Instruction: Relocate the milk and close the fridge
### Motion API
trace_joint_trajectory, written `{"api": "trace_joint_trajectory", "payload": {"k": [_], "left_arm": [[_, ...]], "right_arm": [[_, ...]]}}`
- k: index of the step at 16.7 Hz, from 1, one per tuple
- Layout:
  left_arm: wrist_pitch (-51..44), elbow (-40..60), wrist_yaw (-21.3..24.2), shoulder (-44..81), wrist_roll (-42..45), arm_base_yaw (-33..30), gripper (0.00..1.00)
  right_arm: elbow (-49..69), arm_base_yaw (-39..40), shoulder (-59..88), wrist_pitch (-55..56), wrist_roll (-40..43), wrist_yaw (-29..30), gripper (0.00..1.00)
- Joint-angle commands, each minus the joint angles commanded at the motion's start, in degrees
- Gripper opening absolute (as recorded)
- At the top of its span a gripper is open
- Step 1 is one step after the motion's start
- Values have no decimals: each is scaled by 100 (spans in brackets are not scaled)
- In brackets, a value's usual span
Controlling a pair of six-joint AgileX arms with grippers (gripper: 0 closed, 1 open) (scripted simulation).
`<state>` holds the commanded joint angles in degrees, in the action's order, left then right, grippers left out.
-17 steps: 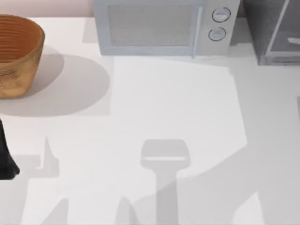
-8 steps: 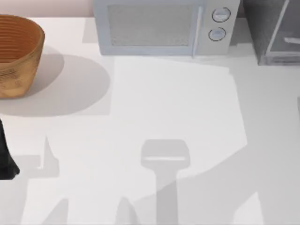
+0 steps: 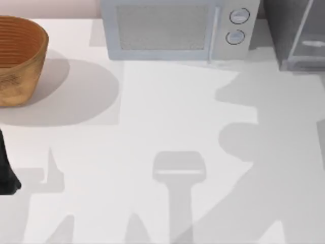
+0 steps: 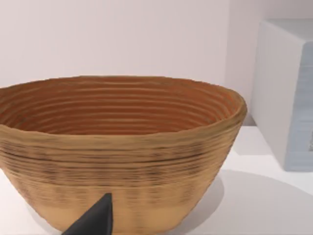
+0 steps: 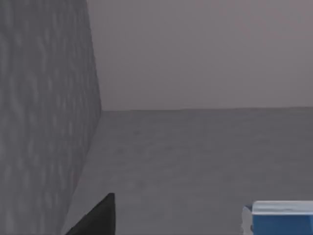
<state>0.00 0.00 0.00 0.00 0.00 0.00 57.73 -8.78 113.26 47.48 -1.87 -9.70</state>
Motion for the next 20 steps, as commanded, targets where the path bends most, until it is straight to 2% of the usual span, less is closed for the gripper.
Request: {"api": "trace_joint_trajectory", "payload": {"k": [4,14,20], "left_arm": [[0,0,0,0,0,0,100],[0,0,0,0,0,0,100],[0,0,0,0,0,0,100]], "right_arm": [[-893,256,-1984,-758,-76,85,100],[-3568,628,-8943,-2792,14,573,100],[-5445,836,-11054,-4434,169,900,100]]}}
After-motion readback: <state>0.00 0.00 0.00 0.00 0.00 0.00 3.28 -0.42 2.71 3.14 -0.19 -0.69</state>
